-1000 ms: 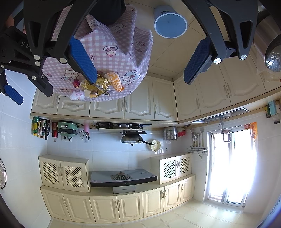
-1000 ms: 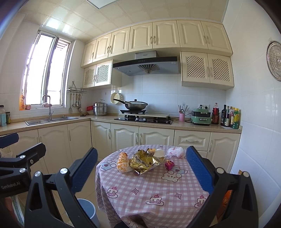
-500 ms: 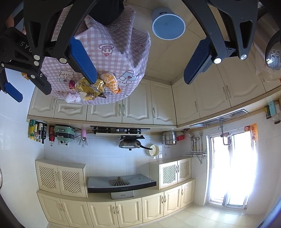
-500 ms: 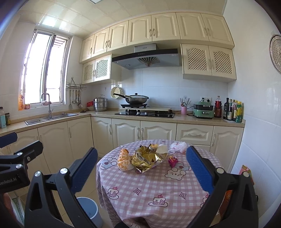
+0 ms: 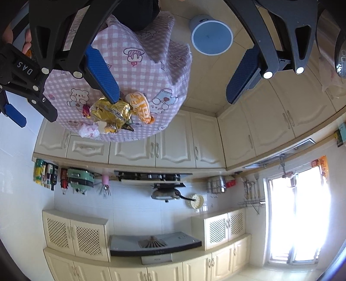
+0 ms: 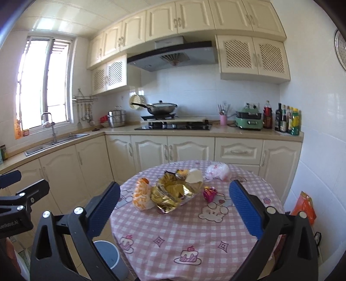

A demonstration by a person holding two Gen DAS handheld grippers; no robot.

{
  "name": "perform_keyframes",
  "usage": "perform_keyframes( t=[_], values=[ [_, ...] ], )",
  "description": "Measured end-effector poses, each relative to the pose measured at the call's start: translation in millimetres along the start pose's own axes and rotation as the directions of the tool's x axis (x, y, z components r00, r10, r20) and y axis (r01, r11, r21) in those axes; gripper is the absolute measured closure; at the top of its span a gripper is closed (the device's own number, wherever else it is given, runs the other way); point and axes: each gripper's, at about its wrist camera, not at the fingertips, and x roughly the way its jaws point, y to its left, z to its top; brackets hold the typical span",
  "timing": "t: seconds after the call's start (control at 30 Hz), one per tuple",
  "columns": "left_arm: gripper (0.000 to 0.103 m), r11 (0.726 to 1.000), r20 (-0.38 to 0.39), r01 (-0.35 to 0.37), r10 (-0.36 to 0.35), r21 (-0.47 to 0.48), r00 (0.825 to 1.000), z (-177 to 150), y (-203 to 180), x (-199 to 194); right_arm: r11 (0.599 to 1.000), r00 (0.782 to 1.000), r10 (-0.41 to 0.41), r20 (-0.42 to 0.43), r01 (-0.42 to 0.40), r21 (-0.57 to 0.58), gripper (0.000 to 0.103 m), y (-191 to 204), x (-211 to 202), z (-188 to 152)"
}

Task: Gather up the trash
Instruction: 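Grasp the orange-white bread bag with the left tool while the right tool grasps the gold chip bag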

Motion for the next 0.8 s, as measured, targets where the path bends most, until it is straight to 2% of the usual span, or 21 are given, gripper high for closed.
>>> perform_keyframes(
  t=[0.1,0.33,0.57,0.67,0.7,0.77,0.8],
  values=[
    [0.007,0.999,-0.057,0.035,-0.034,0.019,0.998,1,-10,29,0.999,0.999,-0.036,-0.035,0.037,0.014,0.004,-11,23,-4],
    [0.007,0.996,-0.175,0.088,-0.084,0.017,0.981,0,-25,96,0.996,0.987,-0.049,-0.153,0.059,0.06,0.004,-32,94,-25],
    [0.007,0.994,-0.262,0.108,-0.103,0.005,0.96,-2,-33,163,0.983,0.961,0.05,-0.272,0.001,0.185,0.005,-36,176,-43],
    [0.007,0.991,-0.291,0.131,-0.127,-0.006,0.948,-3,-36,189,0.962,0.941,0.112,-0.321,-0.021,0.273,0.006,-43,211,-52],
    [0.007,0.991,-0.3,0.134,-0.129,-0.003,0.945,-3,-38,198,0.956,0.934,0.123,-0.334,-0.021,0.294,0.009,-45,219,-55],
    [0.007,0.989,-0.317,0.149,-0.142,-0.002,0.938,-5,-42,214,0.939,0.921,0.159,-0.357,-0.029,0.343,0.041,-49,235,-61],
    [0.008,0.988,-0.327,0.157,-0.15,-0.005,0.933,-6,-43,221,0.93,0.913,0.18,-0.366,-0.037,0.365,0.046,-51,241,-64]
  ],
)
